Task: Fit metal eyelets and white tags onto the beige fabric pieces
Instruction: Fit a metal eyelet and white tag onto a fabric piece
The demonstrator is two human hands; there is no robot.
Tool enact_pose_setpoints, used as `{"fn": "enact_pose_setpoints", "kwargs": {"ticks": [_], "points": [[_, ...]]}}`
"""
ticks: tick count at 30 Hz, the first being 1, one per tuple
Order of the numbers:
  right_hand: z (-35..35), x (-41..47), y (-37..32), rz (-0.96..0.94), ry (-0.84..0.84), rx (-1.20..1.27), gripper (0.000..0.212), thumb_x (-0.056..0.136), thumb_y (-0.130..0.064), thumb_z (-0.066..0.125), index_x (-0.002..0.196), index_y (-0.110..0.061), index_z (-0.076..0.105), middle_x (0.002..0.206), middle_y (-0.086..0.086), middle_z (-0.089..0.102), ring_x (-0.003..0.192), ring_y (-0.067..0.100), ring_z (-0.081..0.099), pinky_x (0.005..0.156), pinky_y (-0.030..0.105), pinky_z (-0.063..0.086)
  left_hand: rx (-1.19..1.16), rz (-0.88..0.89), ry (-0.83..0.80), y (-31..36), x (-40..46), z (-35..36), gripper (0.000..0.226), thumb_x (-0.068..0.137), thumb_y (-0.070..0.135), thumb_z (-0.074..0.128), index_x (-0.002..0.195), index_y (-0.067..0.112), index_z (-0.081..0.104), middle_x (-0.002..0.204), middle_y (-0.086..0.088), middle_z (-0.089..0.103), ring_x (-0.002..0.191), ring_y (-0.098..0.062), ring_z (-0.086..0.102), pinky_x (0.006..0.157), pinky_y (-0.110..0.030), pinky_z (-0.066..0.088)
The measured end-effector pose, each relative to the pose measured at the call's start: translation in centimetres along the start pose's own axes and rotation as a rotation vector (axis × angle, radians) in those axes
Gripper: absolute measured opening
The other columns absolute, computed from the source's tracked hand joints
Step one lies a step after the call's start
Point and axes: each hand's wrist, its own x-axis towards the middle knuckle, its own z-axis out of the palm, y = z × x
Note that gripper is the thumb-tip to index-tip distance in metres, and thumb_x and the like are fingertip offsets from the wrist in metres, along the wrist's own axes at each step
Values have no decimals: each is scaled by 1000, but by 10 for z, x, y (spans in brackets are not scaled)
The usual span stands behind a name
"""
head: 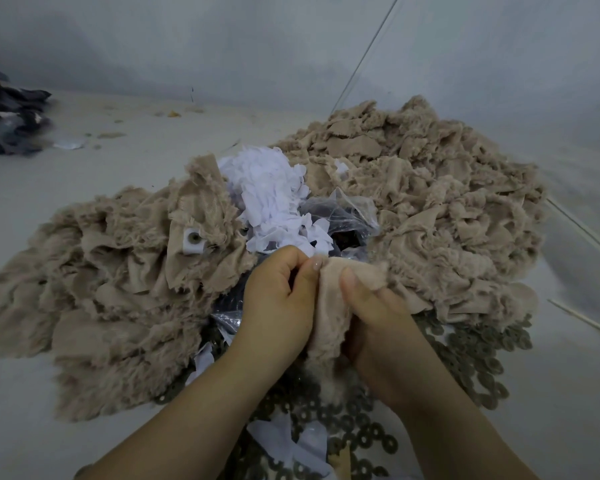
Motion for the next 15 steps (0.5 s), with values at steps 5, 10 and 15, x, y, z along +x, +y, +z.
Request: {"fn": "enact_pose_setpoints", "kwargs": {"ticks": [5, 10, 15], "points": [[-4, 3, 6, -92, 154, -168, 28, 82, -31, 70, 99, -9, 77, 101, 17, 76, 97, 29, 73, 79, 34, 60, -140, -55, 15, -2, -3, -5, 38, 97, 36, 57, 75, 6, 55, 61, 0, 50, 58, -11, 45, 54, -33, 42], [-6, 3, 0, -94, 177, -235, 35, 83, -39, 65, 93, -7, 78, 96, 20, 75, 91, 33, 74, 80, 40, 60, -111, 43, -162, -2, -9, -10, 30, 82, 37, 69, 79, 10, 57, 70, -10, 54, 62, -27, 48, 56, -39, 48], [-5, 4, 2, -144, 228, -320, 33, 95, -31, 58, 84, -5, 76, 83, 16, 75, 74, 27, 71, 64, 31, 59, -245, -68, -130, -5, -6, -8, 35, 97, 16, 58, 73, -8, 52, 64, -22, 46, 60, -19, 42, 55, -31, 40]]}}
